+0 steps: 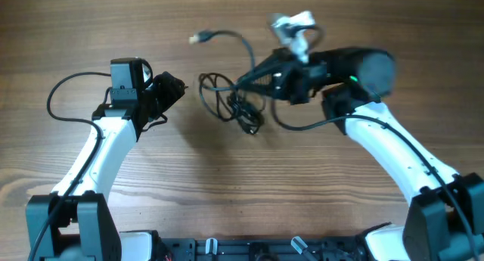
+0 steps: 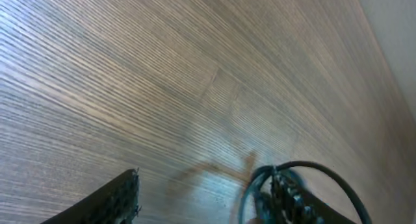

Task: Untangle cables
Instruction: 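Lift the grasped black cable up-right with the right gripper, drawing it out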

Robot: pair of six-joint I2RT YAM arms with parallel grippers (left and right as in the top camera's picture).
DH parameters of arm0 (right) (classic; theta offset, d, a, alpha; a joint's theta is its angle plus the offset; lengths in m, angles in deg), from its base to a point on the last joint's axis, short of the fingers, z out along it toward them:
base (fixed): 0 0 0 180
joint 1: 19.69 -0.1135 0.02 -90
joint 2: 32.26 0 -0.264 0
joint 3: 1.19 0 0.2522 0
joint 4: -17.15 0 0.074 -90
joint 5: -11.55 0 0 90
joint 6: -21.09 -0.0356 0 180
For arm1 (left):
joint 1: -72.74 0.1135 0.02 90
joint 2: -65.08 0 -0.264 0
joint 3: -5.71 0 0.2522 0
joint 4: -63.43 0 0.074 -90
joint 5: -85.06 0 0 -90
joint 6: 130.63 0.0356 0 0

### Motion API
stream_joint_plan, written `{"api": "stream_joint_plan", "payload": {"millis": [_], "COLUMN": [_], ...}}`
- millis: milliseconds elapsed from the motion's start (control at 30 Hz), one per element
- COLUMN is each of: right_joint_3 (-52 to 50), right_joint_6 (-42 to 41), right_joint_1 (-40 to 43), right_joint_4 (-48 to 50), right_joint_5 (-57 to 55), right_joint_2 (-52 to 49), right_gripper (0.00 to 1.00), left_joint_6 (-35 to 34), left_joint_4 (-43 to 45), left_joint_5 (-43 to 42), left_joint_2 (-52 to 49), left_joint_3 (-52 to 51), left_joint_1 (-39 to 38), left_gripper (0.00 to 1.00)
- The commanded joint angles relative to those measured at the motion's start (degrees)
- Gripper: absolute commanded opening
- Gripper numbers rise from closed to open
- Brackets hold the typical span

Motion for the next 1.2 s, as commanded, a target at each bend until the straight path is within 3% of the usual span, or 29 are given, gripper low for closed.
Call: {"api": "stream_joint_plan", "payload": {"millis": [0, 100, 200, 300, 433, 733, 1067, 1167], "right_joint_3": [0.8, 0.8, 0.7, 0.5, 0.5, 0.4, 0.4, 0.4], "right_joint_6": [-20.6, -22.0, -17.7, -5.5, 7.4, 29.2, 49.2, 52.0], "right_joint_1": [5.0, 10.2, 14.1, 16.7, 18.6, 20.1, 24.6, 25.6], "right_joint_4": [9.4, 7.0, -2.9, -22.3, -38.6, -64.2, -95.3, -102.3], "right_joint_5": [-2.9, -2.2, -0.5, -0.7, -3.5, -7.1, -31.4, -40.2], "right_joint_2": [1.2, 1.1, 0.9, 0.9, 0.9, 0.9, 0.9, 0.9], "right_gripper": [0.04, 0.04, 0.04, 0.04, 0.04, 0.04, 0.04, 0.04], "left_joint_6": [0.5, 0.5, 0.5, 0.5, 4.9, 6.3, 6.9, 7.0], "left_joint_4": [0.2, 0.1, 0.0, 0.0, 1.4, 4.4, 7.3, 8.6], "left_joint_5": [0.5, 0.0, -1.7, -3.2, -6.4, -7.0, -6.7, -6.8], "left_joint_2": [-0.1, -0.1, -0.1, -0.1, -0.1, -0.3, -5.9, -7.5], "left_joint_3": [-0.2, -0.2, -0.2, -0.2, -0.2, -0.2, -0.2, -0.2], "left_joint_1": [-0.3, -0.3, -0.3, -0.6, -2.5, -10.8, -13.3, -14.9], "left_gripper": [0.72, 0.76, 0.77, 0.78, 0.79, 0.75, 0.72, 0.73]}}
